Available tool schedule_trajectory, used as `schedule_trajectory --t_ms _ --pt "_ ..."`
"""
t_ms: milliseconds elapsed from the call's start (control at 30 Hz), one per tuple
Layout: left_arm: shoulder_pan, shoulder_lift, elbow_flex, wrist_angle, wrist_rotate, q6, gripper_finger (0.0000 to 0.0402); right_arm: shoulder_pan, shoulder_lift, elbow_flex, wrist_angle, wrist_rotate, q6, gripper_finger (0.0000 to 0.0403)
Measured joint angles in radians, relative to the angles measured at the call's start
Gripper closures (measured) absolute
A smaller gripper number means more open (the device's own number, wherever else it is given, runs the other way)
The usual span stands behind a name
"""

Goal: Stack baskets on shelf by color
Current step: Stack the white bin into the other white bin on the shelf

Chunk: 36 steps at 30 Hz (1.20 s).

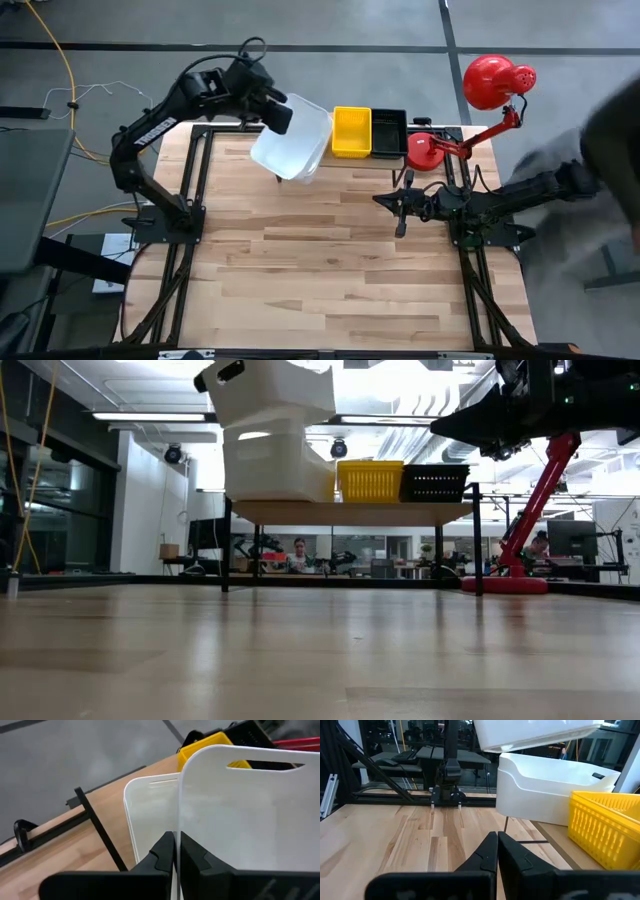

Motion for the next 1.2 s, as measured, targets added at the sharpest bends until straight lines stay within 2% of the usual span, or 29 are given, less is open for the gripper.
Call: schedule_trajectory --t_ms 333,500,700,967,1200 --pt "0.0 0.04 0.0 -0.001 -0.017 0.002 0.0401 0.0 0.0 0.0 -0.001 0.0 -0.001 0.0402" --pt "0.001 0.042 0.0 0.006 -0.097 0.002 0.0401 0.0 0.0 0.0 -0.002 0.0 0.002 0.0402" --pt "0.016 0.042 0.0 0.009 -0.144 -0.005 0.0401 0.0 0.0 0.0 -0.003 0.0 0.002 0.0402" --pt "0.012 0.075 -0.001 0.107 -0.107 -0.016 0.0401 0.0 0.0 0.0 -0.004 0.0 0.002 0.0402" --pt "0.007 0.096 -0.001 0.108 -0.074 -0.017 0.0401 0.0 0.0 0.0 -0.009 0.0 0.001 0.0402"
